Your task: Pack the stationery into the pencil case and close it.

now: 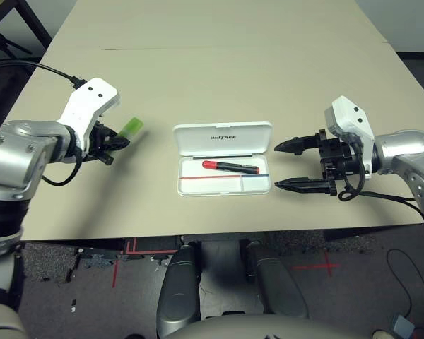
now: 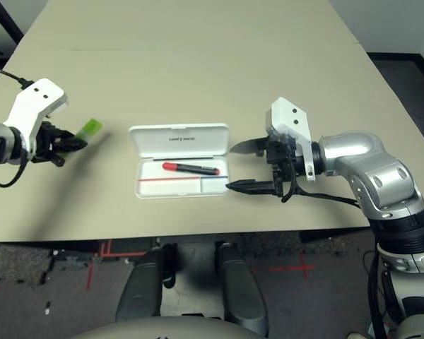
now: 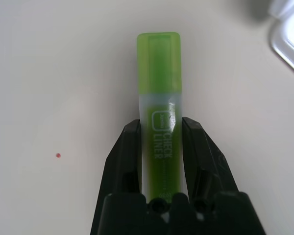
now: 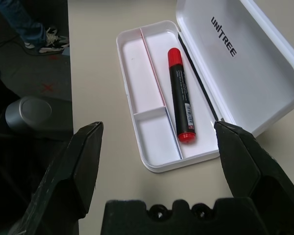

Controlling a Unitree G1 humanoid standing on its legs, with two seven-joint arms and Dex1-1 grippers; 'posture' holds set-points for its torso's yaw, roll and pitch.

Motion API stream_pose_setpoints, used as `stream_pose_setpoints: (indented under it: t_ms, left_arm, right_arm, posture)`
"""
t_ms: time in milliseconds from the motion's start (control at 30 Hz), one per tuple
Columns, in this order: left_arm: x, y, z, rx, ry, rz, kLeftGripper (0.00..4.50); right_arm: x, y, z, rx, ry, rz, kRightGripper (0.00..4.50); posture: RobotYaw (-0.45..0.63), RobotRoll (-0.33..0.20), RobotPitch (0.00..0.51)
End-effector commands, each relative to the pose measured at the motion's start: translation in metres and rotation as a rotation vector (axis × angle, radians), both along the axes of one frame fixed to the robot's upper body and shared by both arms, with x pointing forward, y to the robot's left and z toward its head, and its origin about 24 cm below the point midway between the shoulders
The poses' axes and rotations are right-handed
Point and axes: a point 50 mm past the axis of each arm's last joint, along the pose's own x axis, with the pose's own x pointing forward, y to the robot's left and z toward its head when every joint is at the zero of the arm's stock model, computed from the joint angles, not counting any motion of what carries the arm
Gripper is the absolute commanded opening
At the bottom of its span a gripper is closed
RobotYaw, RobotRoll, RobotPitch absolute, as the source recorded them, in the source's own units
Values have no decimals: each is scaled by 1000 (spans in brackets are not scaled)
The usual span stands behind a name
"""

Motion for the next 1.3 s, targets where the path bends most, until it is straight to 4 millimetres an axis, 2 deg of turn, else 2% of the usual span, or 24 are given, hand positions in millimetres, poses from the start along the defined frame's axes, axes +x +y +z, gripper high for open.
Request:
stream_pose_setpoints:
  t_ms: [33, 133, 233, 500, 933, 1300]
  left_arm:
    - [-18, -20, 3, 16, 87, -197, 1062]
    - [-31, -42, 4, 8, 133, -357, 1062]
    - [-34, -56, 2, 9, 128, -435, 1062]
    - [-11, -83, -17, 86, 37, -564, 1062]
    - [9, -133, -34, 121, 30, -816, 1062]
    - [9, -145, -41, 95, 41, -854, 1062]
  right_arm:
    - [2, 0, -3, -14, 0, 8, 4500]
    - [3, 2, -2, -7, -6, 10, 4500]
    - [5, 2, -2, -6, -11, 11, 4500]
    - [6, 6, -3, -5, -19, 15, 4500]
    - [7, 4, -6, -18, -25, 3, 4500]
    - [6, 1, -6, -26, -29, -13, 4500]
  posture:
    - [62, 0, 228]
    - [66, 0, 229]
    - [67, 0, 229]
    - [62, 0, 227]
    - [32, 0, 224]
    - [14, 0, 222]
